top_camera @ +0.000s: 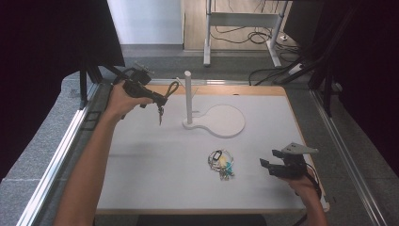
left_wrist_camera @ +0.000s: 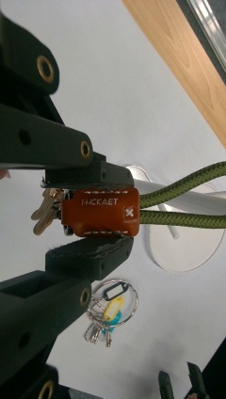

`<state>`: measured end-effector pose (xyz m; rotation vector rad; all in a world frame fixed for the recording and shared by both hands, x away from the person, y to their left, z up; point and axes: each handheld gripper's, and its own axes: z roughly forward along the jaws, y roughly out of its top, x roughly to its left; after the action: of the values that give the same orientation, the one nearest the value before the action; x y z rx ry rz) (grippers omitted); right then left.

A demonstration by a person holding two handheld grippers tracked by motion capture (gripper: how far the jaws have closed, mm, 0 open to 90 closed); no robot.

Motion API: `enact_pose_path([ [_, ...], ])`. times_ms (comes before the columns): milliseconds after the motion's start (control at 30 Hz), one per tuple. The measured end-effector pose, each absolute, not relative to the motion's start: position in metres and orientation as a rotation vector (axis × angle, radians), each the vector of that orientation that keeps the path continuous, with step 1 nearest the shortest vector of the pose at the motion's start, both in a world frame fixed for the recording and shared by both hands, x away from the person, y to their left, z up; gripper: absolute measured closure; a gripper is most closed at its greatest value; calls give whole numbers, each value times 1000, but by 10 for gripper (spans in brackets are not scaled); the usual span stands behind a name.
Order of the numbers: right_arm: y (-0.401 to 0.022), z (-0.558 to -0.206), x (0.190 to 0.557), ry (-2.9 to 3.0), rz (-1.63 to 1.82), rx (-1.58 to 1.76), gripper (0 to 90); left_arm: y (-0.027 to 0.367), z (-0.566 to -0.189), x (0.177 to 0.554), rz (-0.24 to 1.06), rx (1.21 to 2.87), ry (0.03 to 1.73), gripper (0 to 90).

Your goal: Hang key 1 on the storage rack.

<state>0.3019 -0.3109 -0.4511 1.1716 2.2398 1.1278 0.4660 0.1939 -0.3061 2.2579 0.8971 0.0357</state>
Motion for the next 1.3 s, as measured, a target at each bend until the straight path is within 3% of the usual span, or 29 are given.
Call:
enact_pose_path([
  [633,-312,-453,302,2240,1114,1178,333,192,-302,497,-29,2223,950,668],
  [1300,-312,-453,302,2242,1097,1172,329,179,-315,501,-57,2245,944,668],
])
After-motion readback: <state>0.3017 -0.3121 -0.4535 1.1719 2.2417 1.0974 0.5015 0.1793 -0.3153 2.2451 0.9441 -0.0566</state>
